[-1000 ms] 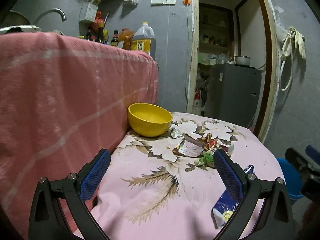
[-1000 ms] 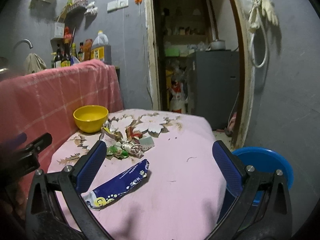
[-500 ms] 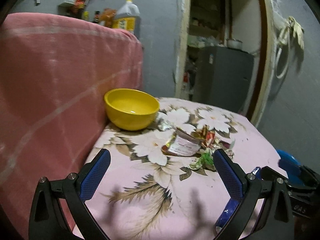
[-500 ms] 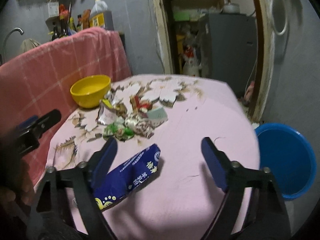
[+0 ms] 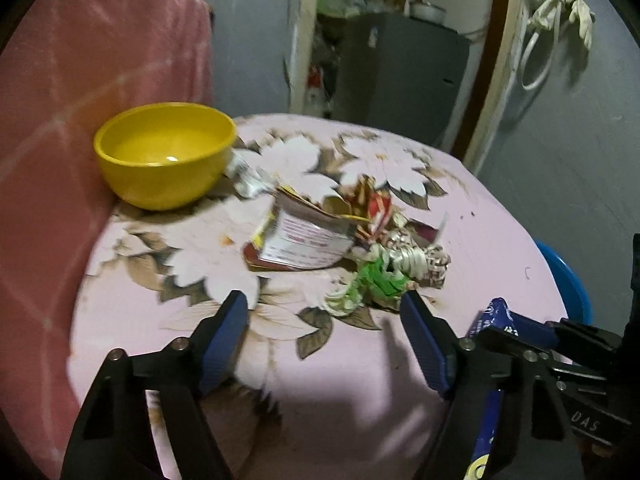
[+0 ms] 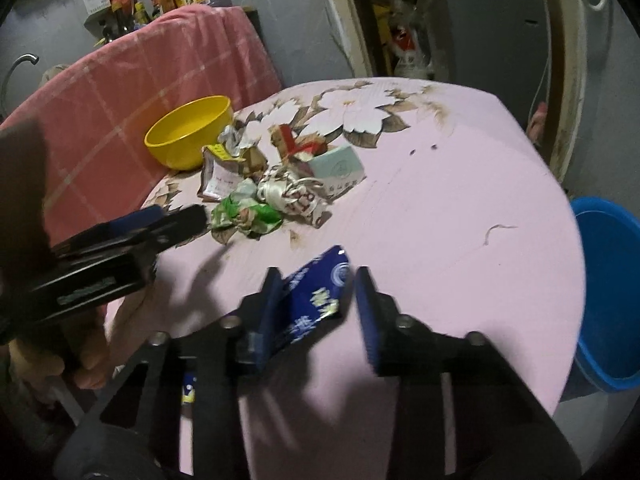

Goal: Collect trash
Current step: 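Reach the right gripper to the blue snack wrapper and close on it, then carry the blue wrapper over the blue bucket and open the right gripper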

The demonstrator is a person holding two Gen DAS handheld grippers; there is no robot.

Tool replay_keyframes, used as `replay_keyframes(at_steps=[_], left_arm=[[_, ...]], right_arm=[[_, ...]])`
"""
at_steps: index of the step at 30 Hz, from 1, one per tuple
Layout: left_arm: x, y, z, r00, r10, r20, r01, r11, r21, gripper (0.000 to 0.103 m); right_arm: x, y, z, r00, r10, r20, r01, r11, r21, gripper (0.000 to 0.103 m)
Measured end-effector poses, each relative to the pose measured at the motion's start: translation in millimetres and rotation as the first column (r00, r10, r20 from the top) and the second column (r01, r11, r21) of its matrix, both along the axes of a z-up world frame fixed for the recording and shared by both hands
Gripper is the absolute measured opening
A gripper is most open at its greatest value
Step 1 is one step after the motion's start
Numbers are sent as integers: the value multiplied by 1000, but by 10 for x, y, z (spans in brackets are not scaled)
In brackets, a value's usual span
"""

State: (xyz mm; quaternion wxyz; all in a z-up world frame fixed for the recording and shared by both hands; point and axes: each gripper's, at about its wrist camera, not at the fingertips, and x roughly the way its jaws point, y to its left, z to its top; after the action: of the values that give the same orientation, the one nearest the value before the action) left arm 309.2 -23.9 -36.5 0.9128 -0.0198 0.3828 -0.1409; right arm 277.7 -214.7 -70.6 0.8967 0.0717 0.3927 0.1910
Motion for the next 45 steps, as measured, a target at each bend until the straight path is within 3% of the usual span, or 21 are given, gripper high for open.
replay_keyframes(at_steps=[5, 11, 15, 20, 25, 29, 34, 37, 41, 45], left_arm=[[85, -59, -16, 998, -39, -41, 38, 999, -18, 64], [189, -217, -79, 993, -90, -76, 90, 996, -1, 45], [215, -309, -84, 990, -114, -81, 115, 993, 6, 21], [89, -369, -54, 992, -107, -61, 111, 992, 60, 8], [-72, -355, -13, 994, -100, -50, 101, 994, 31, 0], [-227, -411, 60, 997, -83, -11, 83, 996, 24, 0], [-432, -551, 275, 992, -83, 96, 84, 996, -11, 0], [-510, -661, 452, 983, -78, 166, 86, 995, -42, 0], [-574, -935, 733, 959, -94, 268, 124, 988, -96, 0], [-619, -1245, 964, 924, -130, 360, 184, 976, -121, 0]], right_arm=[[-18, -28, 17, 1000, 3, 13, -3, 1000, 10, 37], [-95, -120, 61, 999, -16, 52, 16, 1000, 3, 33], [-181, -195, 95, 995, -38, 88, 40, 999, -19, 32], [-323, -315, 138, 991, -60, 119, 60, 998, 1, 30], [-492, -387, 255, 979, -73, 189, 75, 997, -2, 28], [-636, -429, 387, 962, -85, 260, 91, 996, -8, 28], [-834, -527, 632, 918, -113, 381, 133, 991, -26, 27], [-964, -625, 808, 873, -145, 465, 179, 983, -29, 27], [-1118, -853, 1057, 789, -217, 574, 271, 962, -9, 27], [-1276, -1115, 1264, 669, -305, 677, 406, 914, 10, 28]])
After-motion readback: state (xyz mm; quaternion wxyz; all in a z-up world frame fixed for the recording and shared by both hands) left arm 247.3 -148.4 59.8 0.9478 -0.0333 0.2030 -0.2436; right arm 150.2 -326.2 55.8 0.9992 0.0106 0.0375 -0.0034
